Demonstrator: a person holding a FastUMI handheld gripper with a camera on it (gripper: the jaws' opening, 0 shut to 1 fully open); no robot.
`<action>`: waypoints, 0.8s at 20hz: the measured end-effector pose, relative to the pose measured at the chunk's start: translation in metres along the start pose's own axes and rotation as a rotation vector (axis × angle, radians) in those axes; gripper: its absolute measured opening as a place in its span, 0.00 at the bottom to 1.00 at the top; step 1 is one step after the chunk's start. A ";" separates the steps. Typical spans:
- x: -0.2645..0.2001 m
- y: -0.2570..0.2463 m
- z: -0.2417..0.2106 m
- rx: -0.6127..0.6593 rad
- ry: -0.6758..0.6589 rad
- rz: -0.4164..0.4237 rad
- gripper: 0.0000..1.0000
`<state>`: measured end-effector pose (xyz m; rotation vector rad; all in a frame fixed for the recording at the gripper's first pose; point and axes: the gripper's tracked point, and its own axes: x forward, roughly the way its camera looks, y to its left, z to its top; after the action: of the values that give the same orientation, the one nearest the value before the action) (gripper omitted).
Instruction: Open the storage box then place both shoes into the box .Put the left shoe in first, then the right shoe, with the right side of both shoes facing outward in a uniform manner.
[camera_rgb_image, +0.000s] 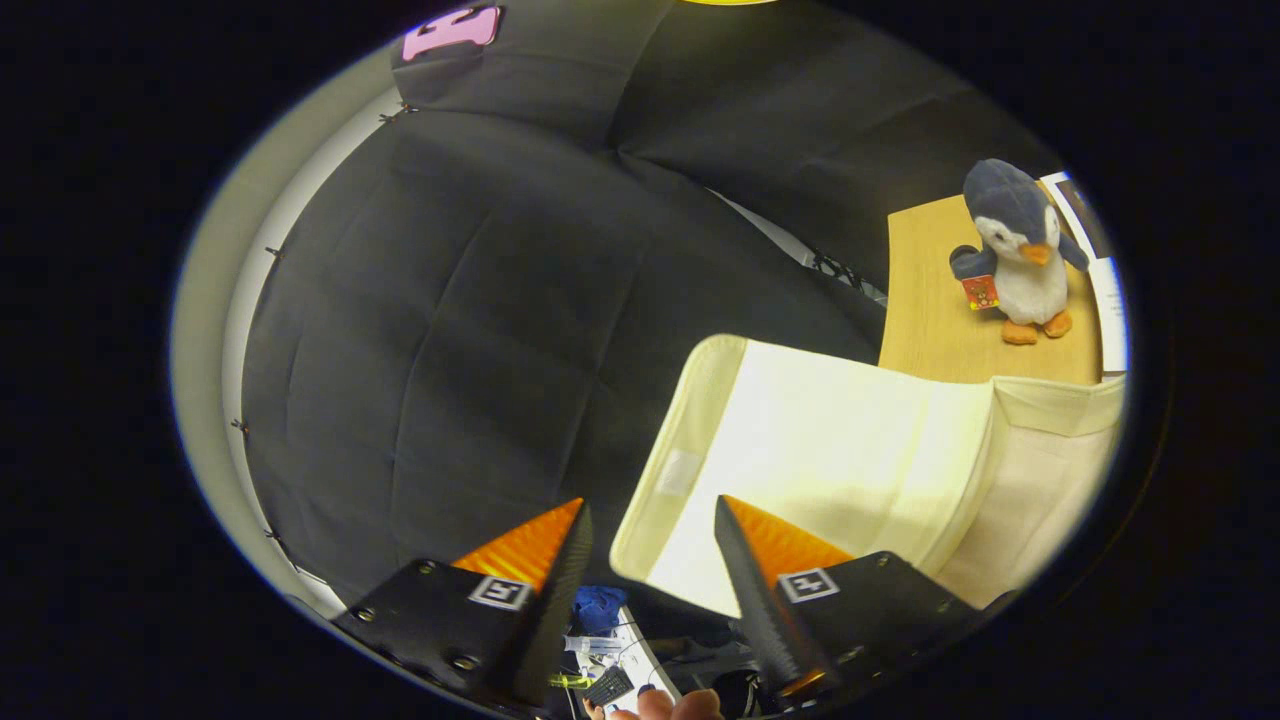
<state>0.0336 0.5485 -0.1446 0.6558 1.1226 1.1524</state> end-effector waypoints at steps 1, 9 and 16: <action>-0.001 -0.006 0.002 -0.006 -0.003 -0.011 0.96; -0.077 -0.029 0.024 0.005 -0.099 -0.067 0.96; -0.175 -0.088 0.021 -0.018 -0.211 -0.223 0.96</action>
<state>0.0858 0.3589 -0.1535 0.6066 0.9774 0.8812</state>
